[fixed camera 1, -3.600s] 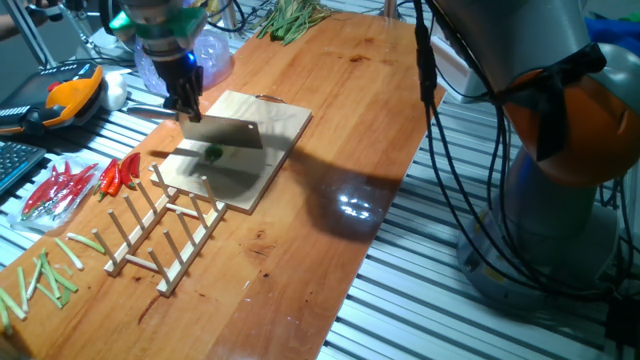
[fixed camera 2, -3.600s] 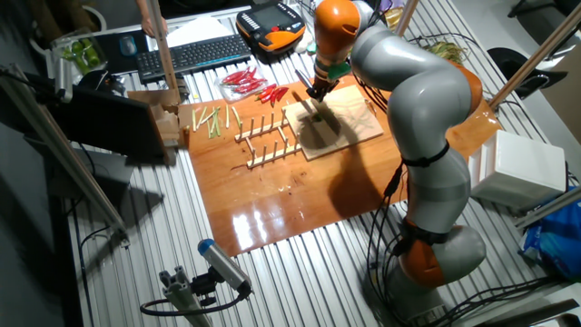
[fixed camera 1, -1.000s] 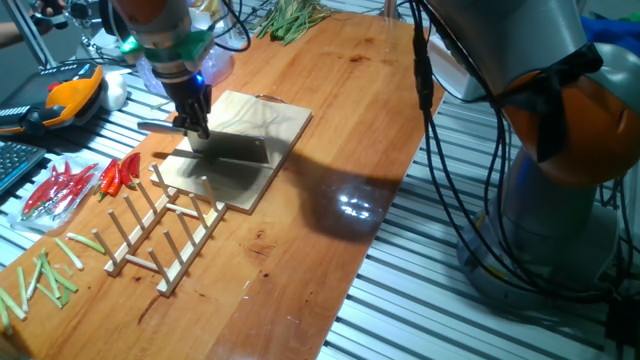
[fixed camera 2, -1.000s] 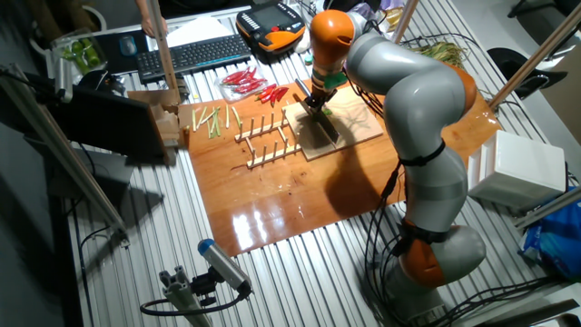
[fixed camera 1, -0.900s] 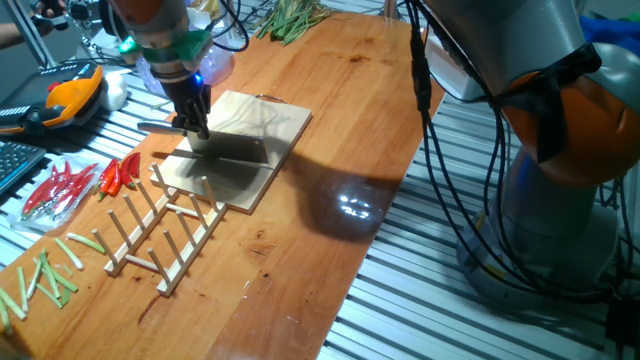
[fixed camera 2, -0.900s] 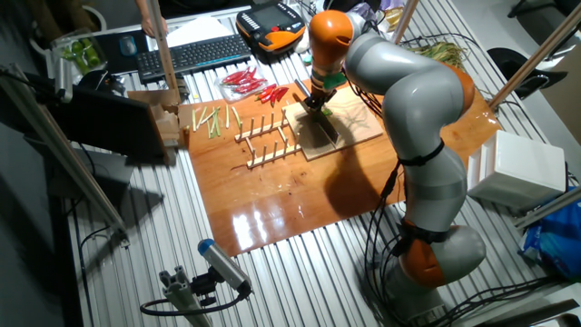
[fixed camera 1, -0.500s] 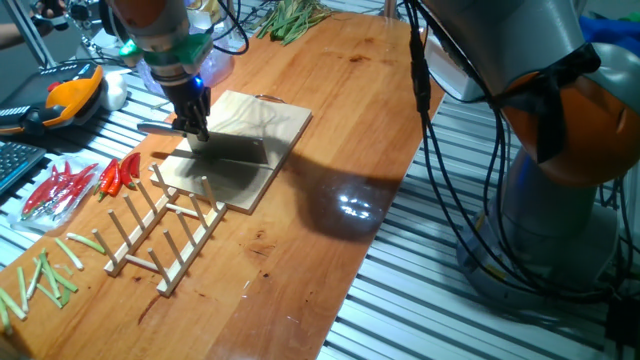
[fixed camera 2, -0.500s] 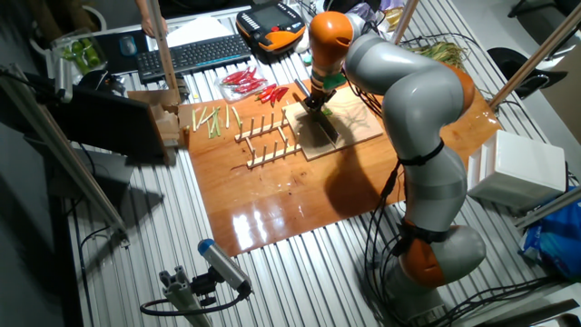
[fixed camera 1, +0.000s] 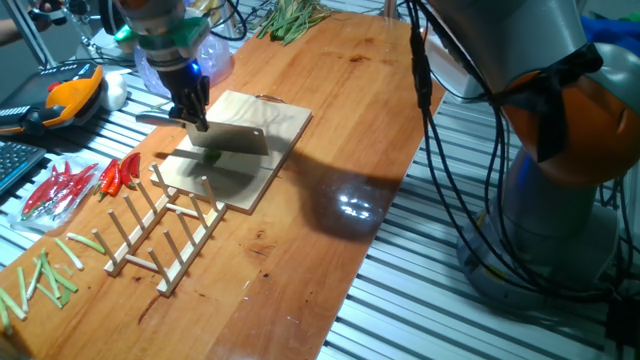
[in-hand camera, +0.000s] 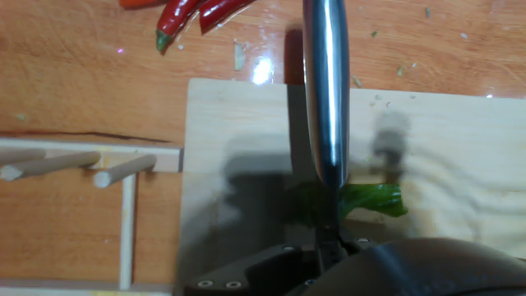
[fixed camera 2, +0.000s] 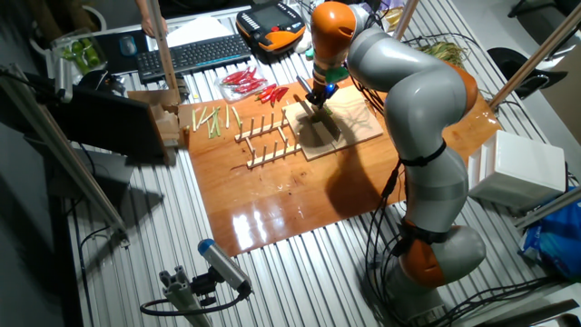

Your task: Chop the chili peppers

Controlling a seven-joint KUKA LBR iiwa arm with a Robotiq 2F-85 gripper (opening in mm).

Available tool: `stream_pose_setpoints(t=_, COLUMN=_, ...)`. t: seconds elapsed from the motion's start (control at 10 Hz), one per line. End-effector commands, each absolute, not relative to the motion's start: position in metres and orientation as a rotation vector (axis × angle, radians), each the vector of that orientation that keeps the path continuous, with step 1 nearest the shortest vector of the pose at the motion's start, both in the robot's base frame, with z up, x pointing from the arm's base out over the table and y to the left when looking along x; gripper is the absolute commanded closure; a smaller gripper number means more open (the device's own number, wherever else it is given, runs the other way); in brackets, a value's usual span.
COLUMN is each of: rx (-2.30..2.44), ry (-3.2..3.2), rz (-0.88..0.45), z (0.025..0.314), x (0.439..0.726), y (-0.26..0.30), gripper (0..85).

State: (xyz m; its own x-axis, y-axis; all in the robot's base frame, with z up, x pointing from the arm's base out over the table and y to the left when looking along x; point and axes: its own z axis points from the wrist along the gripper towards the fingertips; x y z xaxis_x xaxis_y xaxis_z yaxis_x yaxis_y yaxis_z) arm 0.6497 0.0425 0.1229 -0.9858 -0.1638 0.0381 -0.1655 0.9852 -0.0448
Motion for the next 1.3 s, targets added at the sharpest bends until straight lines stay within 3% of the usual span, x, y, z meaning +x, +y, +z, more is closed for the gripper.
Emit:
stream_pose_setpoints(t=0.0, rx=0.258, ry=-3.103, rz=0.076, z=0.123, x=0.65, y=0.041, gripper=85.0)
stream_pose_setpoints(t=1.2, rx=0.274, ry=-3.12, rz=0.078, z=0.107, x=0.654, y=0.037, gripper=85.0)
